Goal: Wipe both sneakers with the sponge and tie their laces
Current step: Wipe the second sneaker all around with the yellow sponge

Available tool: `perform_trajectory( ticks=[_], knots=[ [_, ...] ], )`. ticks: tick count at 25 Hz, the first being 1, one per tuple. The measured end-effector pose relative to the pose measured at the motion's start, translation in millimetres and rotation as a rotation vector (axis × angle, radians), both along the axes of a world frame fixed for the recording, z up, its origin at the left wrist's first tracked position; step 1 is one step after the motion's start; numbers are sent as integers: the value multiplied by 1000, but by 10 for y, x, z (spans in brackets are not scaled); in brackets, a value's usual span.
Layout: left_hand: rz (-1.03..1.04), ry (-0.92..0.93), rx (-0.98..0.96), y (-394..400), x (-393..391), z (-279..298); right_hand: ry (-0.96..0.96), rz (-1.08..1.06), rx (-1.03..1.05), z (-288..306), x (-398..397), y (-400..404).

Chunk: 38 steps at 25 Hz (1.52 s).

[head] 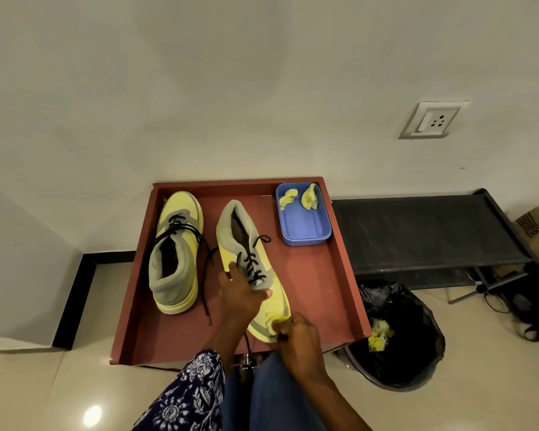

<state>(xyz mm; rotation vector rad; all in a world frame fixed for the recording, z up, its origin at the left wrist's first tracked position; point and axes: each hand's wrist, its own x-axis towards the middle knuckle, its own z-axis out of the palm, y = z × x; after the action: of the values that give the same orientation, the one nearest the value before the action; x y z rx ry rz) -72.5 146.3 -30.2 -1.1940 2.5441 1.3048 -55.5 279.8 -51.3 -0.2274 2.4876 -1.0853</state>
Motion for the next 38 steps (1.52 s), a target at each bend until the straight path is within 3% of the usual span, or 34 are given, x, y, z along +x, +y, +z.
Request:
perform_trajectory(
  ticks=[2, 6, 9, 15, 19, 30, 38],
  knots=[
    [-9, -5, -11, -3, 10, -12, 30, 57, 12, 20, -48, 61],
    [-16, 8, -1, -7, 12, -20, 11, -181, -29, 40, -190, 62],
    [-27, 14, 8, -20, 20, -28, -77, -237, -47, 41, -364, -34],
    [-22, 15, 4, -27, 9, -26, -22, -225, 19, 63, -185, -133],
    [-10, 7, -3, -68, 20, -31, 37, -102, 91, 32, 137, -191],
    [-3, -12, -10, -165, 72, -151, -99, -346, -67, -99, -14, -230],
    [-72, -6, 20, -251, 74, -125, -185, -286, -149, -58, -465, -275]
  ],
)
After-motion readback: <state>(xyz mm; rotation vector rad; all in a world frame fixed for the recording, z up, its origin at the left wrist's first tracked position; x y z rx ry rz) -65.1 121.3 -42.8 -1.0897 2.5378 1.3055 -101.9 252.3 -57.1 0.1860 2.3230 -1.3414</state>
